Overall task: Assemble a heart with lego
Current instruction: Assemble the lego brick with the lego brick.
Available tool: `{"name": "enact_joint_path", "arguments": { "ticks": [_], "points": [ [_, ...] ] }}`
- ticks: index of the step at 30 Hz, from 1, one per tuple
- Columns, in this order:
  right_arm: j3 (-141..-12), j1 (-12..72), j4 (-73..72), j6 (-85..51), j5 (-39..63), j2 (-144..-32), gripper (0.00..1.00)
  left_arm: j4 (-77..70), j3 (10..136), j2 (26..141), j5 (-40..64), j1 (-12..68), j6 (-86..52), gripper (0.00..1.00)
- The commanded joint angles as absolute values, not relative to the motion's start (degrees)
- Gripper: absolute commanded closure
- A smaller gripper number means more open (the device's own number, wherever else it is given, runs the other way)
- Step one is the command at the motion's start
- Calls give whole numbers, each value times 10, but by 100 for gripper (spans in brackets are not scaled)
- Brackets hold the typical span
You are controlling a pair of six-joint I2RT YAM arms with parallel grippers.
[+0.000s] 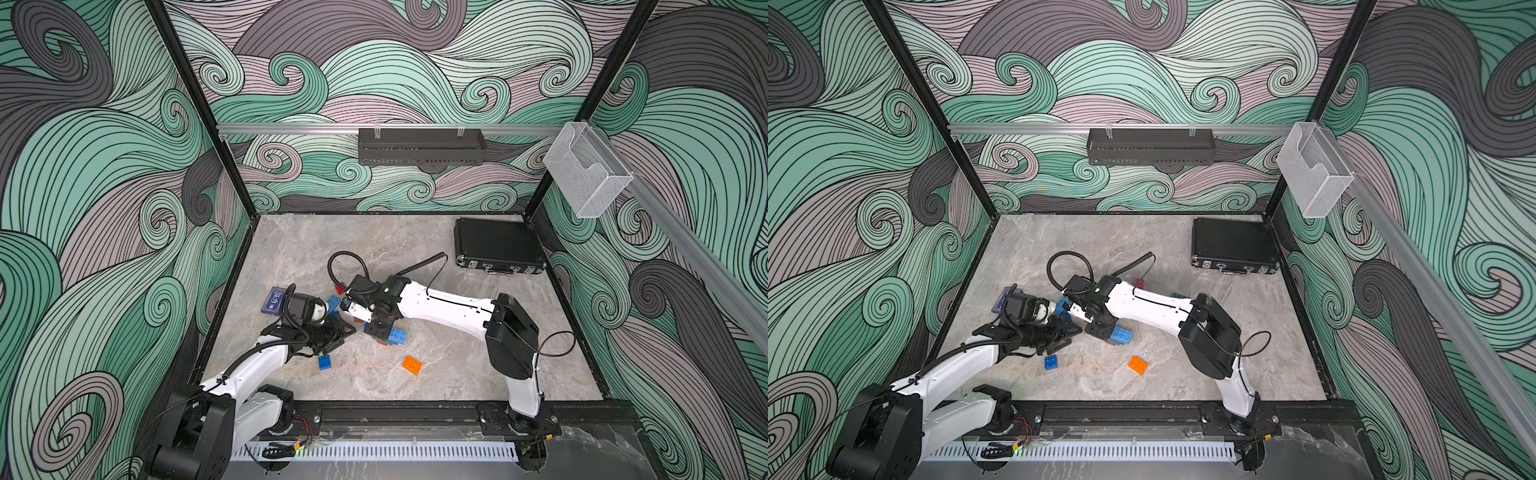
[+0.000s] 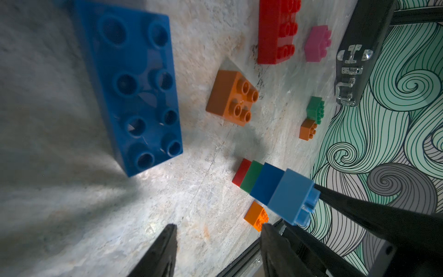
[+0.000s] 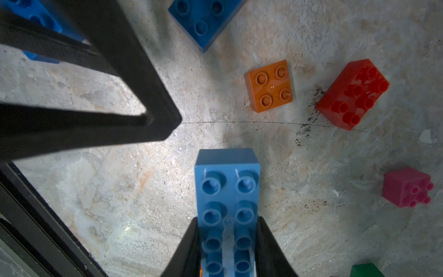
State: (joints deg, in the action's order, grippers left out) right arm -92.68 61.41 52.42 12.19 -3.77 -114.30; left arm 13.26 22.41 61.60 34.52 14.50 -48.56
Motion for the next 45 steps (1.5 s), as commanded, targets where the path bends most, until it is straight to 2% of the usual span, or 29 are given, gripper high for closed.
{"name": "enact_joint_path", "arguments": {
  "ticks": [1,11,22,36,45],
  "points": [
    [-884,623,549,141,-80,-1167,72,136,225,606,344,138,-486,43],
    [-867,622,589,150,-128,-1211,72,142,227,603,340,135,-486,44],
    [-926,611,580,157,-32,-1166,70,149,226,592,340,134,-487,44],
    [-972,601,580,158,-1,-1136,44,145,231,591,351,134,-490,42],
    [-951,540,557,112,37,-1075,41,91,231,592,393,136,-507,40]
  ]
}}
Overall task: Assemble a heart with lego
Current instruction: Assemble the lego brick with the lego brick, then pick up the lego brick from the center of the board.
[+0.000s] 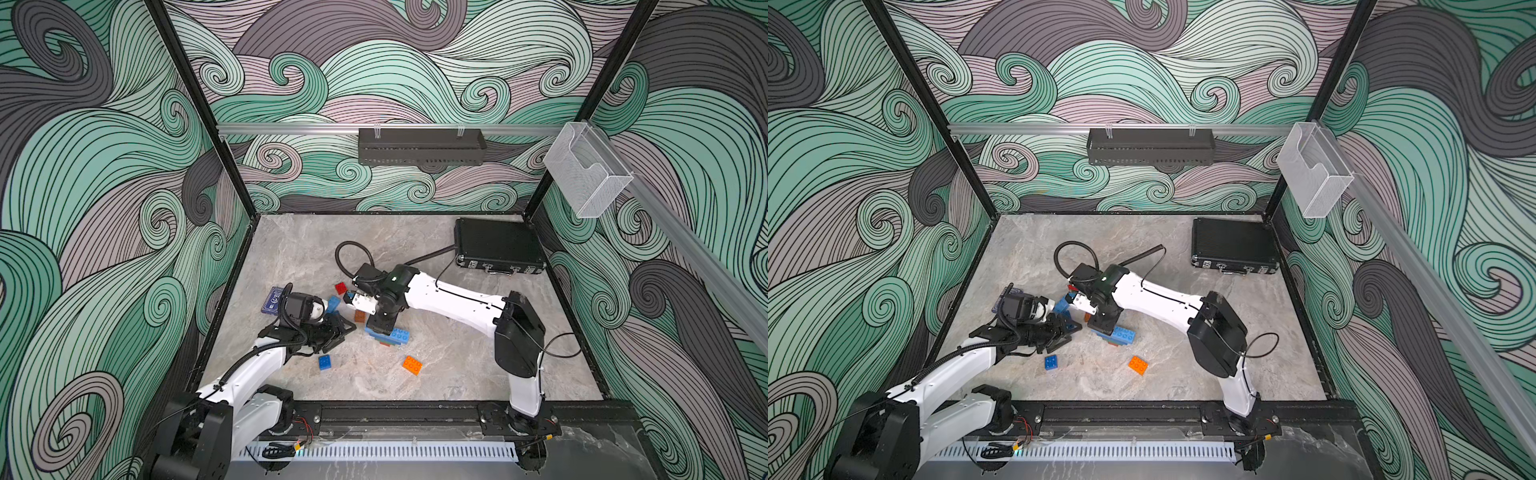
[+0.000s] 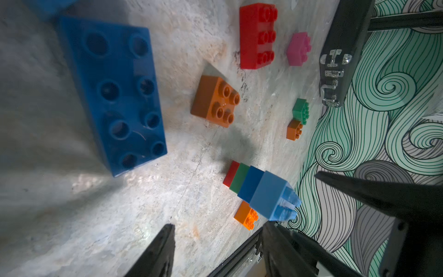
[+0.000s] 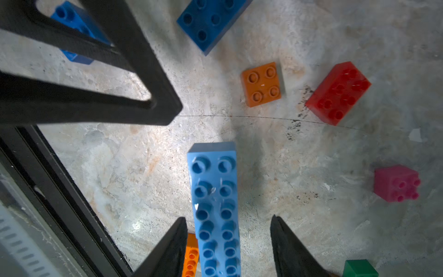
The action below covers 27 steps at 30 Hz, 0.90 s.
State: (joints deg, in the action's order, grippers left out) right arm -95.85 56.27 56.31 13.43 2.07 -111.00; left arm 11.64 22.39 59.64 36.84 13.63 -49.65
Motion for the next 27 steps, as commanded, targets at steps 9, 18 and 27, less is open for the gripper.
{"name": "enact_joint_path", "arguments": {
  "ticks": [9,18,27],
  "points": [
    [-955,448,518,70,-20,-1127,40,77,242,612,389,143,-512,40],
    [-1041,390,501,84,-22,-1229,38,87,260,623,384,150,-509,40],
    [-1132,364,513,85,-7,-1321,35,85,264,643,380,151,-506,40]
  ]
}}
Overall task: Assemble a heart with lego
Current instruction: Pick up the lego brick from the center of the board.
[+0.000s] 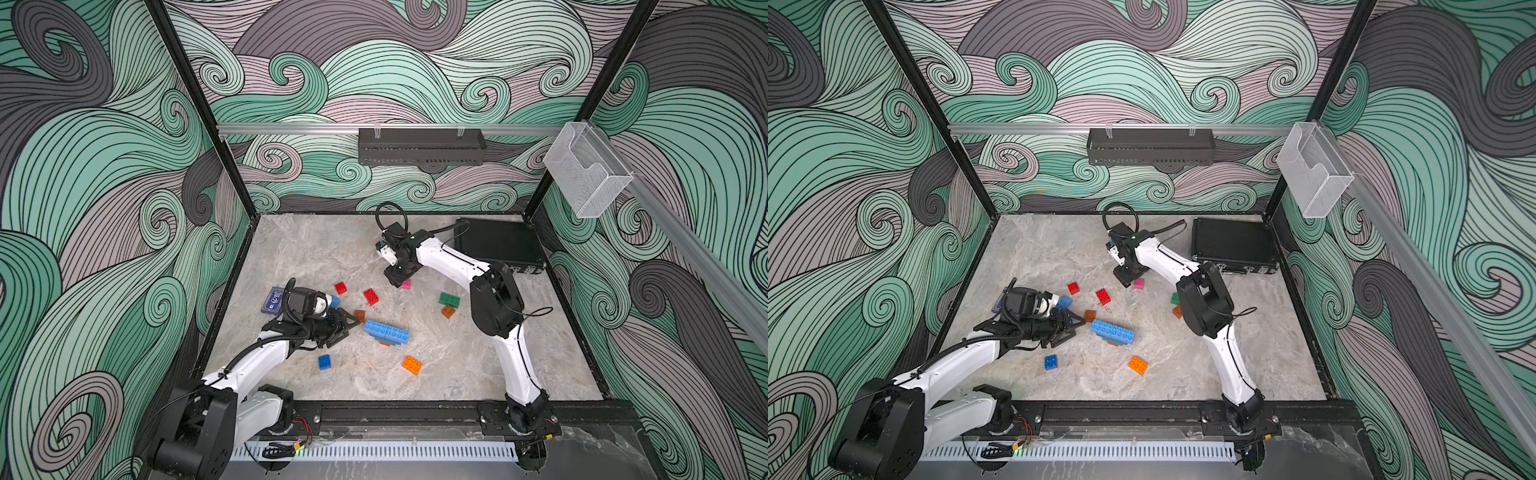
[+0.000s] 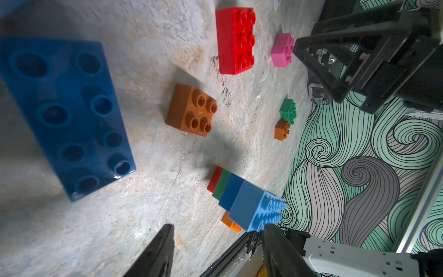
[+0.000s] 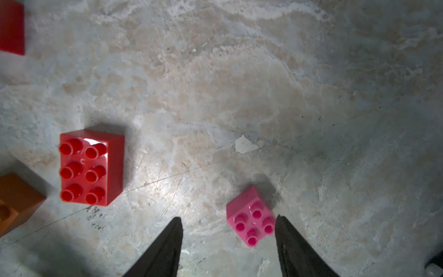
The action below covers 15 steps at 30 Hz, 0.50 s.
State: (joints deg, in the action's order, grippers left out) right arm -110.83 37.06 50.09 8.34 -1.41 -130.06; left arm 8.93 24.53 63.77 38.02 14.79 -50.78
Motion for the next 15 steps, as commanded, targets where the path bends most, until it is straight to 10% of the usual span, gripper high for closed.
{"name": "enact_joint_path", "arguments": {
  "ticks": [1,15],
  "points": [
    [-1135,361,516,85,-6,-1327,35,84,264,643,380,151,-506,40],
    [-1050,351,508,65,29,-1296,43,63,254,656,378,151,-513,41]
  ]
}}
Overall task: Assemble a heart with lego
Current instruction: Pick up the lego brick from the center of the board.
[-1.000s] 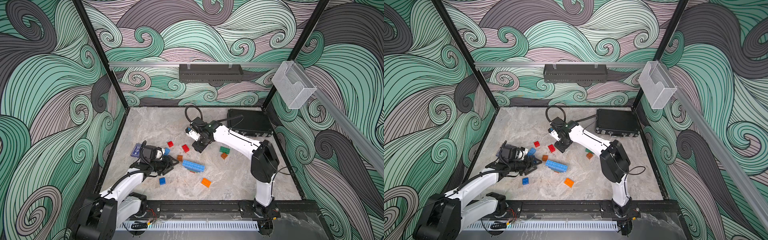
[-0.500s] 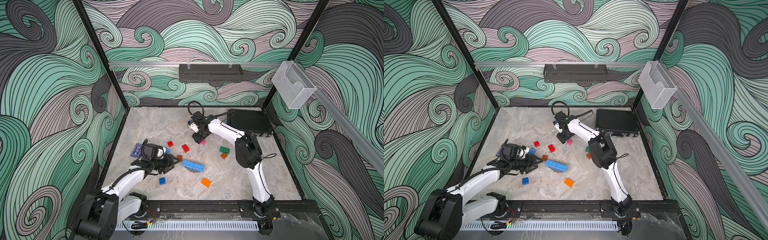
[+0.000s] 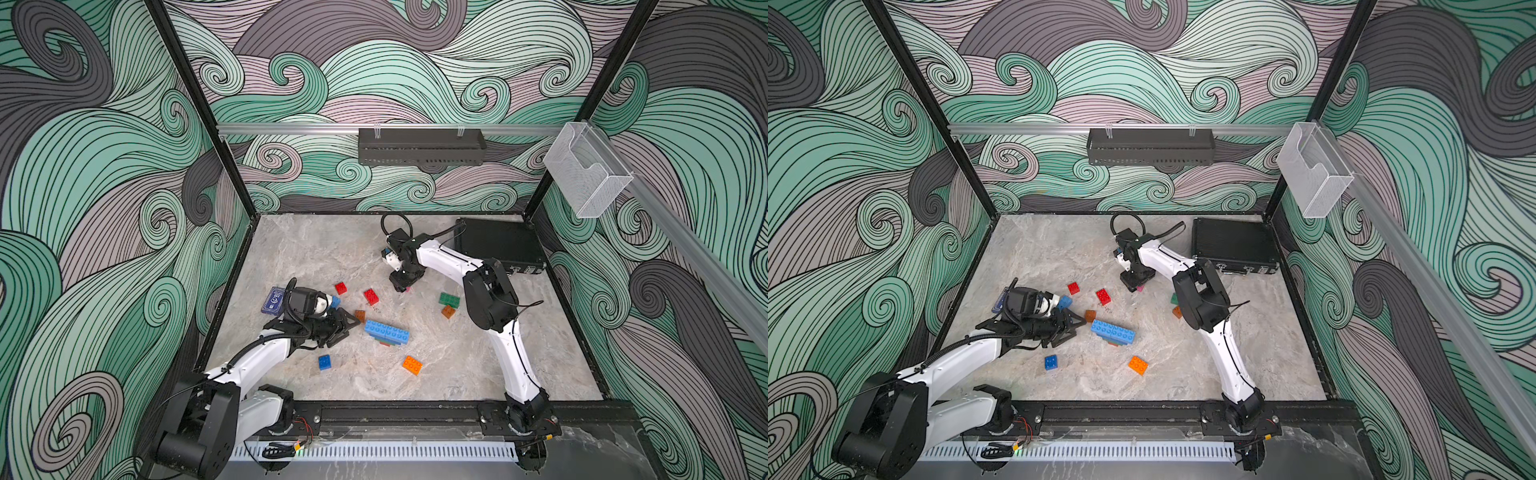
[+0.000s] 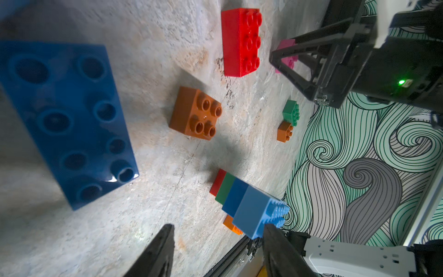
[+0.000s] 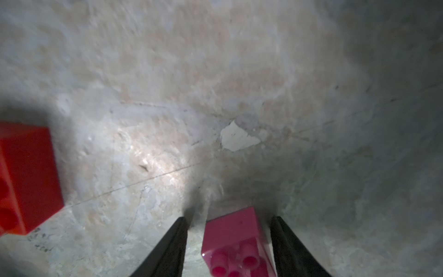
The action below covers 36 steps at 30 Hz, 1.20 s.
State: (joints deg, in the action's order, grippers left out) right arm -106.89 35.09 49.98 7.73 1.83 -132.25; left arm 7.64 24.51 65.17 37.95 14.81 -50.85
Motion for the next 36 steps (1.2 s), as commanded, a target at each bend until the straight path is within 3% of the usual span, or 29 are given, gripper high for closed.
{"name": "enact_joint_path", "arguments": {
  "ticks": [1,10,27,32,36],
  "points": [
    [-1046,351,508,62,28,-1295,44,62,253,657,378,151,-514,41],
    [-1023,355,496,47,10,-1277,53,68,251,649,375,152,-515,41],
    [-1043,356,497,41,-1,-1281,59,67,254,653,374,152,-513,41],
    [-1049,355,496,39,1,-1281,59,68,254,651,375,153,-513,41],
    [-1053,355,496,38,4,-1284,53,68,254,650,375,153,-513,41]
  ]
}}
